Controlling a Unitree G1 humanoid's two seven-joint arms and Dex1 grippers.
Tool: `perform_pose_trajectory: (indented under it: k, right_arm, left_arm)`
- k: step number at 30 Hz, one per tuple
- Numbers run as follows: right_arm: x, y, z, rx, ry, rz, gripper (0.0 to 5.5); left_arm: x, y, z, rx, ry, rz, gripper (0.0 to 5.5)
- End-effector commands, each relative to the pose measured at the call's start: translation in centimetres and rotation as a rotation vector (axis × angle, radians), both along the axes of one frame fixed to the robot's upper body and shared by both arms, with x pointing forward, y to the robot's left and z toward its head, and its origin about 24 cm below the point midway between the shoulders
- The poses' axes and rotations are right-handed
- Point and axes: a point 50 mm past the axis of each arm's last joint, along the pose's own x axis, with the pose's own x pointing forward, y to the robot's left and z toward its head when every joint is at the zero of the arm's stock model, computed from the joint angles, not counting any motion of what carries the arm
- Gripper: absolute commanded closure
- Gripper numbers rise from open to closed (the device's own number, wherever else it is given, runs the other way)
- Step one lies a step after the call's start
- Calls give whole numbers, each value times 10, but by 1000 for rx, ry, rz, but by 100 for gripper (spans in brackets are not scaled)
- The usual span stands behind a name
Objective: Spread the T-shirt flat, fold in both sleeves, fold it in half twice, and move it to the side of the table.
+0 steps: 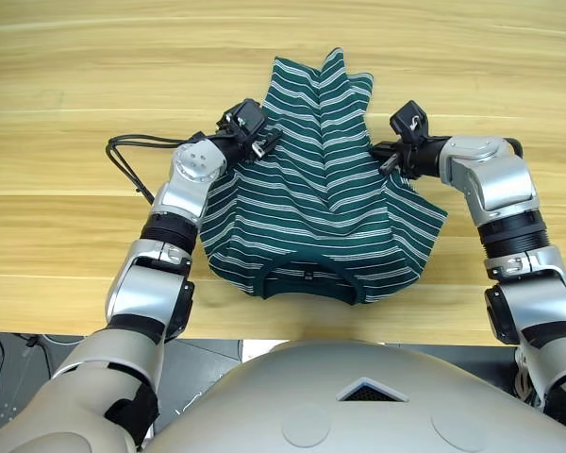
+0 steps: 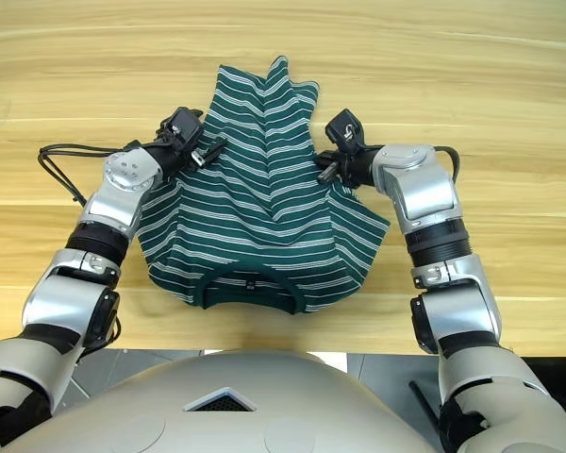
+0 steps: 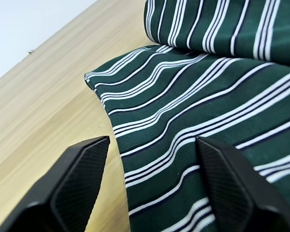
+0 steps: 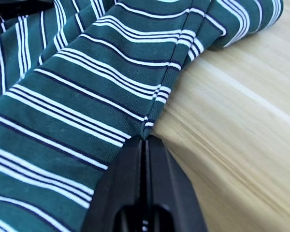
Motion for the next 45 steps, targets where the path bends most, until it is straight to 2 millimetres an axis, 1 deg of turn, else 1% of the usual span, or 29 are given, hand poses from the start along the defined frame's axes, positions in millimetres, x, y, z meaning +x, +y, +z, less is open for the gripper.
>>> perform_pose_trajectory:
  k: [1, 3, 5, 6, 8, 11, 16, 17, 20, 22, 24, 27, 29, 32, 34, 35, 36, 37, 38, 43, 45]
  right_arm:
    - [11, -16, 18, 11, -95, -24, 547]
    - [22, -27, 40, 67, -170, -72, 547]
    - [27, -38, 55, 105, -217, -111, 547]
    - [28, -45, 59, 108, -231, -124, 547]
    - [26, -56, 59, 99, -232, -150, 547]
    - [19, -63, 49, 68, -206, -146, 547]
    - [0, -66, 31, 38, -140, -117, 547]
    - [-7, -66, 23, 26, -109, -108, 547]
    - [-38, -64, -10, -40, 31, -50, 547]
    - [-50, -64, -23, -76, 66, -45, 547]
    - [-53, -67, -26, -92, 60, -78, 547]
    - [-59, -65, -29, -103, 73, -48, 547]
    - [-57, -65, -28, -105, 53, -58, 547]
    - [-42, -66, -19, -95, -79, -131, 547]
    - [-27, -71, -2, -40, -198, -207, 547]
    - [-22, -71, 11, 21, -233, -219, 519]
    - [-21, -70, 20, 79, -241, -216, 510]
    - [-21, -69, 27, 127, -236, -200, 486]
    - [-20, -69, 35, 166, -232, -183, 473]
    - [-15, -76, 62, 231, -268, -175, 379]
    - [-14, -78, 70, 245, -297, -181, 346]
  left_arm:
    - [-4, 12, -11, 44, 53, 32, 218]
    - [-3, 17, -10, 33, 50, 46, 218]
    - [-4, 20, -10, 30, 49, 51, 218]
    - [-6, 22, -10, 29, 50, 53, 218]
    - [-8, 25, -11, 25, 51, 58, 218]
    - [-9, 27, -11, 16, 51, 67, 218]
    - [-12, 27, -10, 9, 48, 59, 218]
    - [-12, 27, -11, 7, 49, 58, 218]
    - [-15, 27, -12, 6, 51, 58, 218]
    - [-16, 27, -12, 5, 53, 54, 218]
    - [-17, 26, -12, 4, 55, 50, 218]
    - [-19, 28, -13, 5, 59, 51, 218]
    - [-20, 29, -14, 6, 63, 49, 218]
    - [-23, 26, -15, 6, 69, 26, 218]
    - [-23, 25, -14, 3, 66, 23, 218]
    - [-21, 27, -12, -8, 60, 36, 218]
    - [-19, 29, -10, -18, 55, 47, 218]
    - [-18, 31, -8, -24, 51, 56, 218]
    - [-17, 32, -6, -29, 47, 62, 218]
    - [-15, 33, -1, -39, 36, 63, 218]
    - [-15, 34, -1, -38, 37, 62, 218]
